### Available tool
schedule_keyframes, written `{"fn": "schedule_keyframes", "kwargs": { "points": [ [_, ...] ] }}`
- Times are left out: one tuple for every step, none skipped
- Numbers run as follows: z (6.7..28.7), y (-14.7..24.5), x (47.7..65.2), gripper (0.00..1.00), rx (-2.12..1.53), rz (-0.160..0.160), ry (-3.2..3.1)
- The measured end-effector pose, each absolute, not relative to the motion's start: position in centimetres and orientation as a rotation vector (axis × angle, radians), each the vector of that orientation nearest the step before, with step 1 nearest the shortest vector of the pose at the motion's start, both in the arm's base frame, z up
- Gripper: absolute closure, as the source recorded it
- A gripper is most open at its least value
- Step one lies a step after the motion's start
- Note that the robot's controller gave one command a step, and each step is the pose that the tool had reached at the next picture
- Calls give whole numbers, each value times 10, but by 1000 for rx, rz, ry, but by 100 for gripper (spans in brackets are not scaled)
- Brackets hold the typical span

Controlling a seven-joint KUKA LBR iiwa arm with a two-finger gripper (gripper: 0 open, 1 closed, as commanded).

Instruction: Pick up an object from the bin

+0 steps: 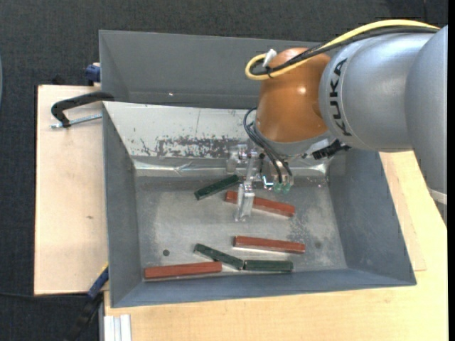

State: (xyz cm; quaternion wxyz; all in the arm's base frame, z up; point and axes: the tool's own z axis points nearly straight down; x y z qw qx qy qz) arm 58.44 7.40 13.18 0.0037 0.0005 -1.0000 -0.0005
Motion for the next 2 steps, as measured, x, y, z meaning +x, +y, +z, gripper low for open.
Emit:
{"fn": "schedule_keyframes", "kwargs": {
  "points": [
    [137,74,587,0,-1,-3,-3143],
    [79,75,591,0,-169,-3,-3140]
  ]
}}
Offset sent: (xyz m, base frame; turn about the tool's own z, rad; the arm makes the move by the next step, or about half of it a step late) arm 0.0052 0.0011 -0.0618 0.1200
